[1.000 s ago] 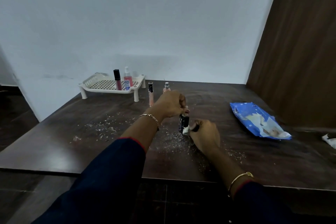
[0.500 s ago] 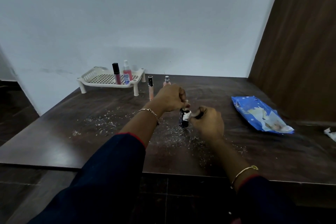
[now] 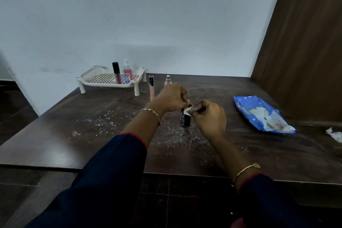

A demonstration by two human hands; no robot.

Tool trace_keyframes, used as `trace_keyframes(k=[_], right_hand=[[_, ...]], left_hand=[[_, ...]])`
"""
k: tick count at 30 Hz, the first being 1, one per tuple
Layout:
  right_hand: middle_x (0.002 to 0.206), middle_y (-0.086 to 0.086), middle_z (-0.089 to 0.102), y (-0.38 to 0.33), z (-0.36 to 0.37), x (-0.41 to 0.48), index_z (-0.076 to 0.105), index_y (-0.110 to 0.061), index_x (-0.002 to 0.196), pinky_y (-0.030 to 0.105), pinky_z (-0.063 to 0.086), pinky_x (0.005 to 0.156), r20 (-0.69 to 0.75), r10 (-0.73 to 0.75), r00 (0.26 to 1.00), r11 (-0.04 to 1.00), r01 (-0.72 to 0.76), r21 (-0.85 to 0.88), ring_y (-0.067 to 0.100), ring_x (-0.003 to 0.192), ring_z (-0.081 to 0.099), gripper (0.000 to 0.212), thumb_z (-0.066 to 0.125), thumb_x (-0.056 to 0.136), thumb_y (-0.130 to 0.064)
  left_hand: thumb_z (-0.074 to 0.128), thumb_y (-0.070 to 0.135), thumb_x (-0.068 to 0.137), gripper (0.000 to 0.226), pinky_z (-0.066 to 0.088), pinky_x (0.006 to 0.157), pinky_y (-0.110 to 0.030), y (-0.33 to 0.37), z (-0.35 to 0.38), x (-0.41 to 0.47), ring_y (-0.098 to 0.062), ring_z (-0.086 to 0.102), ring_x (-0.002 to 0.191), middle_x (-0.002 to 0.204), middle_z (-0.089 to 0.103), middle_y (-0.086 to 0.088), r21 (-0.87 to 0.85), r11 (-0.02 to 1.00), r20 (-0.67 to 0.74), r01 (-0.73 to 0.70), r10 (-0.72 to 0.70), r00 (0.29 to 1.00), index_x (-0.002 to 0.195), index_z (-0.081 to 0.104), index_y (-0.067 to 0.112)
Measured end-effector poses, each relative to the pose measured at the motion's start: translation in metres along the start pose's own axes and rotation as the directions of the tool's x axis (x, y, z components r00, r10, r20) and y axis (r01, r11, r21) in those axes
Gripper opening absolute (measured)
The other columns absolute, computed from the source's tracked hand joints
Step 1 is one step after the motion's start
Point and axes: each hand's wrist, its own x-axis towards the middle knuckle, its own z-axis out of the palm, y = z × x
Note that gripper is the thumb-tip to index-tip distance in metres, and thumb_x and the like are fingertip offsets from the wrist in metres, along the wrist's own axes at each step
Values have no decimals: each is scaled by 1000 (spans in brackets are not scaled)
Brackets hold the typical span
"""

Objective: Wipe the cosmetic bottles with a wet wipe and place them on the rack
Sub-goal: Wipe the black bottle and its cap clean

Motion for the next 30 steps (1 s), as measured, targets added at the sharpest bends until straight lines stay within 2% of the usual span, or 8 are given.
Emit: trace_keyframes(k=[4,8,11,15,20,23,28,30], right_hand=[[69,-11,68,3,7,-6,60,-25,61,30,51,61,1,25,1000,996,-25,88,10,64,63,19,73,72,-16],[67,-9,67,3,0,1,65,-18,63,26,50,59,48,-52,998,994,47,104,5,62,61,14,72,71,-9],[69,-11,64,0,-5,2,67,-15,68,7,41,55,95,-114,989,990,105,95,-1,62,57,12,74,74,-8],[72,-9,65,-7,-2,-6,66,-13,73,6,46,60,90,-161,983,966,138,220,-1,66,60,11,73,76,-5],[77,-9,64,-22,15,-22,62,-15,82,17,53,69,214,-121,969,931,36,364,5,73,62,14,71,79,-4],[76,-8,65,-27,29,-34,62,-14,83,26,54,73,270,-93,958,928,-14,372,8,74,63,13,71,79,-4],[77,-11,63,-32,38,-46,59,-18,80,8,47,62,236,-96,967,900,-17,436,1,72,61,20,70,79,-2],[79,-10,64,-31,41,-48,58,-21,78,9,47,63,241,-93,966,884,-31,466,1,73,61,24,70,79,0]], left_hand=[[76,17,77,19,43,64,-17,3,0,-1,-9,56,66,64,57,6,5,1000,10,2,-3,1000,68,60,15],[78,19,76,16,44,65,-17,5,-1,-3,-7,57,66,74,63,1,1,1000,13,18,-18,1000,77,65,9],[79,23,74,23,50,71,-19,4,-5,-5,-8,60,70,84,71,-4,29,999,-10,15,-15,1000,86,70,6],[79,28,74,24,55,80,-28,1,-17,-20,-13,66,76,84,73,-6,31,999,-94,29,-26,995,84,72,8],[77,35,74,26,53,64,-25,-18,-33,-50,-9,62,62,69,69,-1,62,995,-217,83,-68,974,75,69,10],[77,34,74,25,54,65,-27,-32,-36,-64,-9,63,63,68,67,1,54,990,-266,134,-115,957,72,68,11],[78,34,73,27,41,57,-16,-47,-33,-78,-4,57,59,63,64,4,11,983,-299,181,-170,939,61,57,22],[78,34,72,31,35,53,-14,-50,-31,-81,-1,53,56,60,60,8,-33,982,-311,186,-187,932,58,52,23]])
